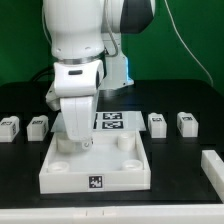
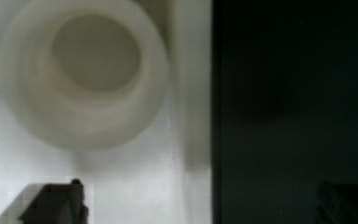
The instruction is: Assemble one leg
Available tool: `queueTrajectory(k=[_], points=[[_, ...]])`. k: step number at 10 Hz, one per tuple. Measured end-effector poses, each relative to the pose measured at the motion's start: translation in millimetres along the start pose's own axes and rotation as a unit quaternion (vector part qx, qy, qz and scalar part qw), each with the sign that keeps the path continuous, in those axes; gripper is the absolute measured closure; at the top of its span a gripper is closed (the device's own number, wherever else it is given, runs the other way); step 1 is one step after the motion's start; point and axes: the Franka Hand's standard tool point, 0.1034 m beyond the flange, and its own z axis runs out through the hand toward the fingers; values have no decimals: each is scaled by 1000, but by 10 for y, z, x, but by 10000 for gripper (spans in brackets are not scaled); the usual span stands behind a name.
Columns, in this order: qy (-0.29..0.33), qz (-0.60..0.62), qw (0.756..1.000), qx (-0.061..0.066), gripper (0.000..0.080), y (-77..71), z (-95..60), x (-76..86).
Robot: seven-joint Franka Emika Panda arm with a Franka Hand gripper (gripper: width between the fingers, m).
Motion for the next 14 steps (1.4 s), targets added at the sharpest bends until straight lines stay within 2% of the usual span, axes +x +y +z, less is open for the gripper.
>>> queueTrajectory(k=[1, 2, 3, 4, 5, 6, 7, 13, 14], points=[[0, 0, 1000, 0, 150, 5, -5, -11], [0, 1, 1000, 0, 240, 3, -2, -17], [0, 1, 1000, 0, 240, 2, -2, -17], [0, 1, 1000, 0, 440, 2, -2, -19], [-1, 1, 1000, 0, 576, 2, -1, -20], [-1, 1, 1000, 0, 576, 2, -1, -21], [-1, 1, 1000, -3, 738, 16, -9, -24], [-1, 0, 1000, -4, 738, 24, -9, -7], [-3, -1, 1000, -7, 738, 76, -7, 121]])
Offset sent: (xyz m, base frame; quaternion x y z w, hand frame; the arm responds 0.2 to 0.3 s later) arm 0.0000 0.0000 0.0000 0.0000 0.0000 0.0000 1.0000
